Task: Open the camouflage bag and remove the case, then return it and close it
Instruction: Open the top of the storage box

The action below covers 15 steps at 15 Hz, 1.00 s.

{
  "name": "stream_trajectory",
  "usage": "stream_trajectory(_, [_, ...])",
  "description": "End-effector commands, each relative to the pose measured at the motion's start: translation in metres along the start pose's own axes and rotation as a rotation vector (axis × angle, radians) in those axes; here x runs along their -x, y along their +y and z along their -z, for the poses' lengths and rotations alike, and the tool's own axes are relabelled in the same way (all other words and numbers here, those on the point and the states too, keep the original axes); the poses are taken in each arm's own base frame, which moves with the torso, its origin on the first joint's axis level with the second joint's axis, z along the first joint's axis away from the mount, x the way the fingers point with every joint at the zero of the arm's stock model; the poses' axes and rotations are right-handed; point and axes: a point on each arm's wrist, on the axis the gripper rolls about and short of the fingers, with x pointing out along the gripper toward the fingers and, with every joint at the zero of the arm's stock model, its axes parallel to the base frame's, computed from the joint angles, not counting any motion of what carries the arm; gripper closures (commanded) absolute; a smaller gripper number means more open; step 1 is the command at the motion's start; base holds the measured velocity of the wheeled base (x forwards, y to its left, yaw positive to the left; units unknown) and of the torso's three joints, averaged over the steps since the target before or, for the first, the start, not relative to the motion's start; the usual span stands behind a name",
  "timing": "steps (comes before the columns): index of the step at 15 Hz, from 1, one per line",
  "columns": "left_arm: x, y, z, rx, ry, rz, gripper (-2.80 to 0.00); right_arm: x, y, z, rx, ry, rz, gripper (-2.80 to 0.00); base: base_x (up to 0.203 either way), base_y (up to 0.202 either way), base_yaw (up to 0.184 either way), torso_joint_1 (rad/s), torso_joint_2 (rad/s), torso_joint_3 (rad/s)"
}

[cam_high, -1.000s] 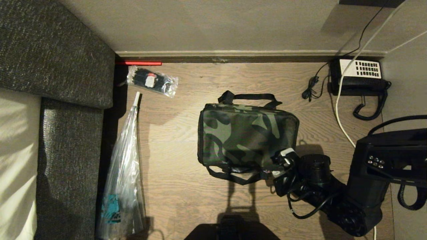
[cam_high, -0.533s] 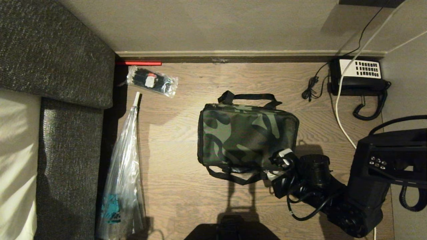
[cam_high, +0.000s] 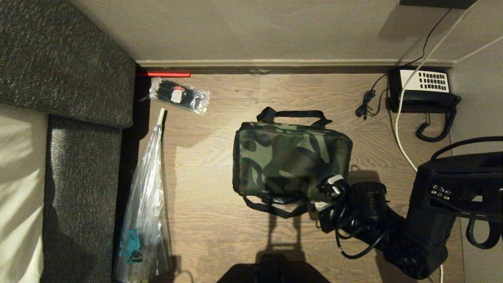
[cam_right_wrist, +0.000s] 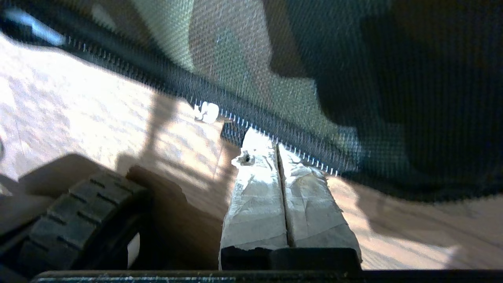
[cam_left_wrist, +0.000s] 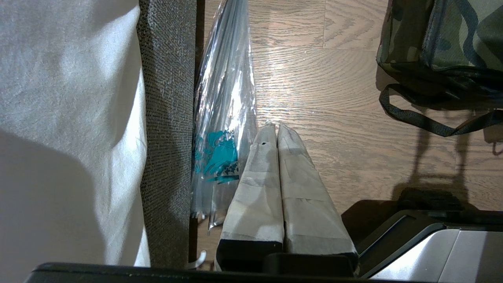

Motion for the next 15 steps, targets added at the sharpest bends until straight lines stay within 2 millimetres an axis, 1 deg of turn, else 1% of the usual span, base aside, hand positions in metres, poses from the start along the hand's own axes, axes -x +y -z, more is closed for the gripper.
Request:
stream_trajectory(1, [0.0,0.0,0.0,0.0,0.003,0.0,0.0,0.003,0.0,-0.002,0.003,-0.013,-0.001,0.0,0.0,0.0,0.0,0.0,0.0,0.0])
stream_trajectory(2, [0.0,0.0,0.0,0.0,0.003,0.0,0.0,0.003,0.0,-0.003,0.007,-0.015,-0.002,-2.76,0.0,0.0,0.0,0.0,0.0,0.0])
stream_trajectory(3, [0.0,0.0,0.0,0.0,0.003,0.0,0.0,0.003,0.0,-0.002,0.014,-0.011,-0.002,-2.8,0.0,0.0,0.0,0.0,0.0,0.0])
stream_trajectory(9, [0.0,0.0,0.0,0.0,0.003,0.0,0.0,0.001,0.0,-0.001,0.02,-0.01,0.001,-2.8,0.0,0.0,0.0,0.0,0.0,0.0])
stream_trajectory(15, [0.0,0.0,0.0,0.0,0.003,0.0,0.0,-0.013,0.0,0.003,0.006,-0.031,0.01,-2.8,0.0,0.0,0.0,0.0,0.0,0.0])
